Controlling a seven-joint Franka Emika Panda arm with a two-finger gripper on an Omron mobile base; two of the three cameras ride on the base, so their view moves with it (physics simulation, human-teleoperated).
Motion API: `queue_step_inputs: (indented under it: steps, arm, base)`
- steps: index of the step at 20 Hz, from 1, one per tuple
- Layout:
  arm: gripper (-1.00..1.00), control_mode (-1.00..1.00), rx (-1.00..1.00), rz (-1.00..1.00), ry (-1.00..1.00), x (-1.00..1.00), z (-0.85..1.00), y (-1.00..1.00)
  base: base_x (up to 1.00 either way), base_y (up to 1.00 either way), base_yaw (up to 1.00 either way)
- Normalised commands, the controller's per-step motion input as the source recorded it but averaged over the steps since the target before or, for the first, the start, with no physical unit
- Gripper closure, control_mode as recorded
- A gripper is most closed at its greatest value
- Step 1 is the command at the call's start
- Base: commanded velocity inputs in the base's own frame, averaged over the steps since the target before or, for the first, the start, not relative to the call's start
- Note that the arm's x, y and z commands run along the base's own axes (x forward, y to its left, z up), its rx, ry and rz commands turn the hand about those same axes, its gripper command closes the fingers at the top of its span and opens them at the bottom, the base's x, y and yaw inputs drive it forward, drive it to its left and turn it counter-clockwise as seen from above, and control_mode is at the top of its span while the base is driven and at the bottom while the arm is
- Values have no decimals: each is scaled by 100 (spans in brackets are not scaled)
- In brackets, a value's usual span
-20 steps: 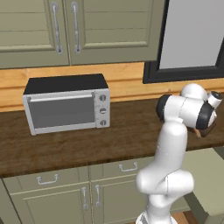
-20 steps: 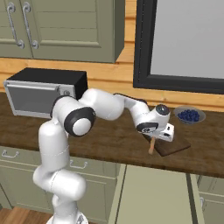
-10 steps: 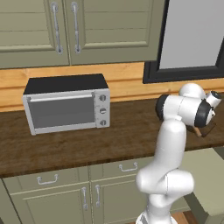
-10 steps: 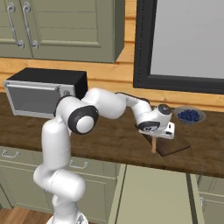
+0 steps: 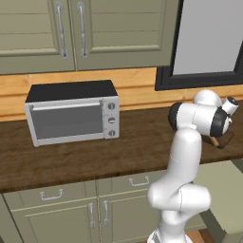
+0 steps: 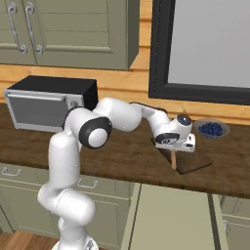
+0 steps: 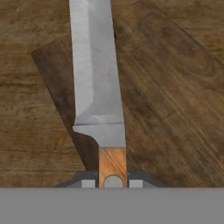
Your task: Pick up the knife from the drawer and place it on the cutting board. Then place the meat from the plate to the cutting board.
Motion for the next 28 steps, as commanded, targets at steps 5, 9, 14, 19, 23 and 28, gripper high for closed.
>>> queue_step_inputs:
  steps: [5,9,14,19,23,28]
  arm:
    - [100,-100,-2,7,0,0,0,-13]
    - [100,-100,-3,8,0,-7,-6,-14]
    - [100,-100,-6,7,0,-1,-5,-9]
    - [100,-100,-5,6,0,10,1,-8]
    - [100,-100,-1,7,0,5,0,-3]
    - [100,-100,-1,5,0,0,-5,0]
  base:
    - [0,0,0]
    - [0,0,0]
    - [0,0,0]
    - [0,0,0]
    - [0,0,0]
    - [0,0,0]
